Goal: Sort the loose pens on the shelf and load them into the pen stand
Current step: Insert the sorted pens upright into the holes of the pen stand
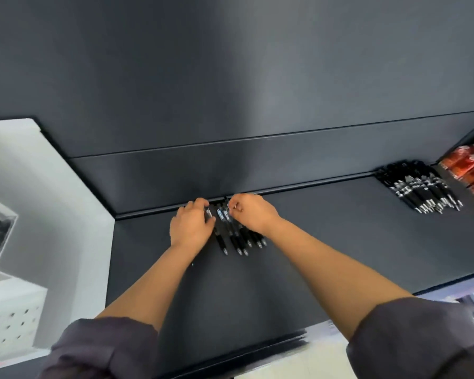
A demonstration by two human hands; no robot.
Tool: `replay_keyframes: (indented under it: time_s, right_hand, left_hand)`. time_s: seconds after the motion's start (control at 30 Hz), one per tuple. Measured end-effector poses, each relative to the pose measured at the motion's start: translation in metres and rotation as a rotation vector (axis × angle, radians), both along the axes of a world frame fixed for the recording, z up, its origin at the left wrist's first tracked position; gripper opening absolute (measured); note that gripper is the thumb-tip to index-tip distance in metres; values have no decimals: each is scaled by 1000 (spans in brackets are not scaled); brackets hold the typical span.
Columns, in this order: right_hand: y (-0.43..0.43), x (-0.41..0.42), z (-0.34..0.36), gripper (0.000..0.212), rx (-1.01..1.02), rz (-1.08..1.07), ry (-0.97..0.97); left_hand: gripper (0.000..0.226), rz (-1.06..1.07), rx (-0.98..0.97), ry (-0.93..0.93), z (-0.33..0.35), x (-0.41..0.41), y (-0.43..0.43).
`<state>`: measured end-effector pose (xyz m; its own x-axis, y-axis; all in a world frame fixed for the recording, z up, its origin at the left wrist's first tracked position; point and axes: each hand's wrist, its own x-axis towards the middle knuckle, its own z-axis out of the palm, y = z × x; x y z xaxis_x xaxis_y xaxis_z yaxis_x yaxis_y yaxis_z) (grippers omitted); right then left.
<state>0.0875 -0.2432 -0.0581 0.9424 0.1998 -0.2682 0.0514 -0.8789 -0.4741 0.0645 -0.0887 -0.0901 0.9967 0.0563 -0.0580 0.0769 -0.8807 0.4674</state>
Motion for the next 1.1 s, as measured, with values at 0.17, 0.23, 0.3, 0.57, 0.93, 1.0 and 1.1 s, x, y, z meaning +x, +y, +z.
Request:
replay_keyframes:
  time_s: [0.17,0.23,0.3,0.57,0.93,1.0,1.1]
  right_hand:
    - [15,14,-17,37,-90,46,-1]
    - [19,19,-21,47,-143,72,-5]
    - [23,23,-24,51,-179,83,0]
    - [37,30,-32,42,-195,59,-27]
    - [40,25,-22,32,126,-118,3]
    - [36,22,-20,29,167,-134,-7]
    - [29,17,-17,29,195,-161,-24]
  left_hand:
    - [55,57,130,73,-13,15,8]
    - [60,68,149,104,-17,19,10]
    - [63,66,159,130,-19,21,12]
    - [58,138,-40,226,-15,29,3]
    - [63,88,-137,174,-2,20,-3]
    - [60,74,-94,162,0,17,-9]
    - [59,68,-84,169,1,14,-16]
